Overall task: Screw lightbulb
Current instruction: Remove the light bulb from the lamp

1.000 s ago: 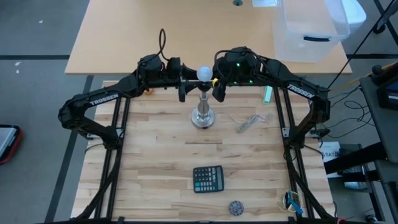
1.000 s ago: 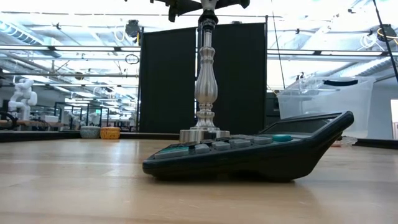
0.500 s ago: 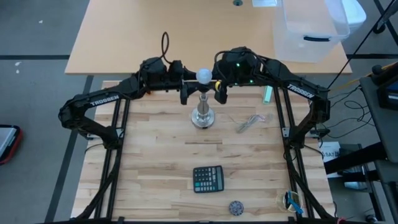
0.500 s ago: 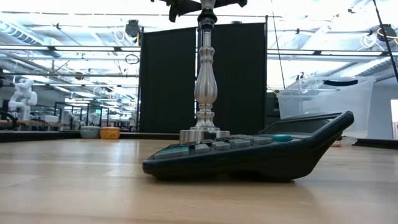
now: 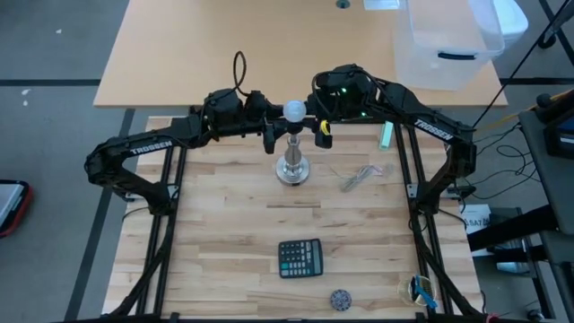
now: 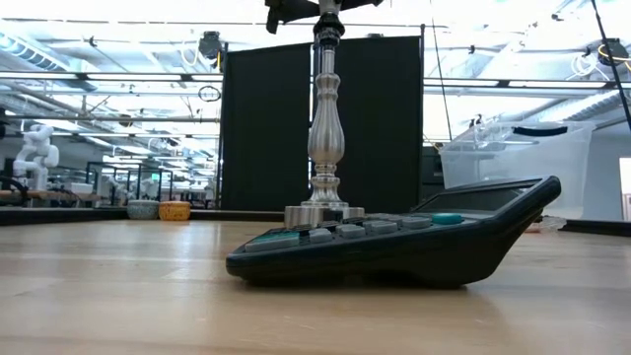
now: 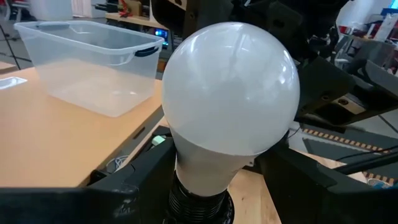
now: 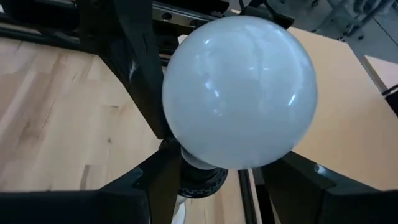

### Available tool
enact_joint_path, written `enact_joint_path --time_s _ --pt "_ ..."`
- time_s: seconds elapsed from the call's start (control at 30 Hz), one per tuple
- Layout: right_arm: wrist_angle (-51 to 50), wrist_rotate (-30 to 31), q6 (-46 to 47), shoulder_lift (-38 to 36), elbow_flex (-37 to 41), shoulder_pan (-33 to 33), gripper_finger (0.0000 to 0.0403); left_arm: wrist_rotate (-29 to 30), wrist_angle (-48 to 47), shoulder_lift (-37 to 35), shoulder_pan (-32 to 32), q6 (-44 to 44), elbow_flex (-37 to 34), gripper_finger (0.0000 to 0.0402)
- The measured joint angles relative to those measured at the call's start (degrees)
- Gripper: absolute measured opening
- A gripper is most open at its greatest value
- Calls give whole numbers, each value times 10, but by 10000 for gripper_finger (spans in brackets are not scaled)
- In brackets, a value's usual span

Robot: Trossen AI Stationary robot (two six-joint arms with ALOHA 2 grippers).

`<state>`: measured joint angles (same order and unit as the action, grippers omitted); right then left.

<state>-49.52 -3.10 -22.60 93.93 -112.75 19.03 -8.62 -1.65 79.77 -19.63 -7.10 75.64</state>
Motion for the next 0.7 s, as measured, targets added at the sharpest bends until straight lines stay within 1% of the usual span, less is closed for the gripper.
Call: enact_joint_path --time_s 0.13,0.33,0.47,0.57,0.7 --pt "1 -3 -30 2 0 2 205 21 0 0 8 -4 0 234" --pt "5 -6 -77 20 0 4 205 70 -1 0 22 -24 0 234" --pt "12 -15 -92 30 0 5 205 96 -4 0 30 -35 -1 234" --pt "18 -16 -93 31 0 5 205 115 -5 0 36 -47 -1 234" --pt "18 -15 -67 30 0 5 205 131 -4 0 40 -48 -1 234"
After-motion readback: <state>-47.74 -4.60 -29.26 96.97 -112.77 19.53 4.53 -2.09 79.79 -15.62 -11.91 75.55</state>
